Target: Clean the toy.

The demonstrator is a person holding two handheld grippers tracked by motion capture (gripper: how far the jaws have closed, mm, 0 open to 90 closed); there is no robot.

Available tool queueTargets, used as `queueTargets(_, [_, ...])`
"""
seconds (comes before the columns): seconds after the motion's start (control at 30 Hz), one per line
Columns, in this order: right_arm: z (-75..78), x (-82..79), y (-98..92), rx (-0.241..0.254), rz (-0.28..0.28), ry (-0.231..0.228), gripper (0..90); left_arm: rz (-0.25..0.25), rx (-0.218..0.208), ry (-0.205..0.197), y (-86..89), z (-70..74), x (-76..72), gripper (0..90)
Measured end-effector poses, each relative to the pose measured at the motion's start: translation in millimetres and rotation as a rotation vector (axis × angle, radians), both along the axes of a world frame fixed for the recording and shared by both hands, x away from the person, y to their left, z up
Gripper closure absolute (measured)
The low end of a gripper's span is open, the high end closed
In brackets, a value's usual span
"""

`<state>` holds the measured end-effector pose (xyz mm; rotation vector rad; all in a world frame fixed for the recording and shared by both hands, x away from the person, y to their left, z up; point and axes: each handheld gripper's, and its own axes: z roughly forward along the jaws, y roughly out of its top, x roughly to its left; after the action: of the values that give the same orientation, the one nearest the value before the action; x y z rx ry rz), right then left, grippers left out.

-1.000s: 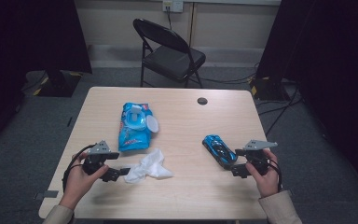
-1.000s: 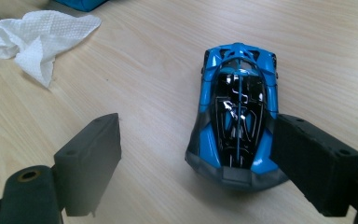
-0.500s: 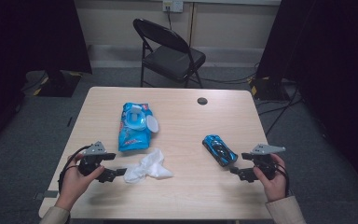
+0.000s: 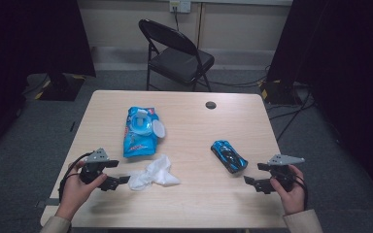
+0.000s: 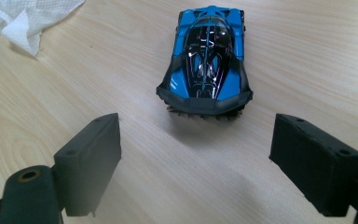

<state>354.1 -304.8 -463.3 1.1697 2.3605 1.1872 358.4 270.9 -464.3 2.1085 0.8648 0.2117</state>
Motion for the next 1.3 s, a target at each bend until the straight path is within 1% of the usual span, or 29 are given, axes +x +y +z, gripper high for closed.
queueTargets(0.2, [-3.0,-2.1,-2.8,-0.009,-0.002,0.004,15.5,0.0,0.01,0.01,2.0,-2.2,-0.2,17.3])
queueTargets(0.33, [-5.7,-4.4,-7.1,-0.015,-0.008,0.008,15.5,0.001,0.017,0.012,7.8,-3.3,-1.4,17.3])
queueTargets(0.4, [-7.0,-5.7,-9.0,-0.016,-0.012,0.013,15.5,0.005,0.01,0.014,8.8,-3.8,-2.1,17.3])
queueTargets(0.47, [-8.9,-6.7,-10.7,-0.021,-0.014,0.012,15.5,0.008,0.021,0.012,12.4,-5.5,-3.6,17.3])
queueTargets(0.7, [-14.6,-8.4,-12.8,-0.038,-0.02,0.02,15.5,0.013,0.029,0.017,18.1,-9.2,-5.6,17.4])
queueTargets(0.83, [-17.8,-8.1,-13.4,-0.032,-0.017,0.026,15.5,0.012,0.032,0.016,19.8,-11.0,-6.1,17.4])
queueTargets(0.9, [-21.1,-8.0,-15.0,-0.031,-0.024,0.03,15.5,0.017,0.034,0.014,21.4,-13.4,-6.9,17.3])
queueTargets(1.13, [-25.9,-8.5,-17.7,-0.042,-0.031,0.033,15.5,0.011,0.043,0.018,23.8,-17.1,-8.2,17.3])
queueTargets(1.17, [-27.9,-8.8,-17.7,-0.056,-0.032,0.032,15.5,0.011,0.043,0.02,24.4,-18.1,-8.6,17.3])
queueTargets(1.27, [-29.7,-9.1,-17.5,-0.068,-0.031,0.032,15.5,0.012,0.041,0.02,25.3,-18.7,-8.9,17.3])
queueTargets(1.3, [-31.5,-9.3,-17.2,-0.086,-0.029,0.026,15.9,0.012,0.04,0.022,26.0,-18.9,-9.8,17.3])
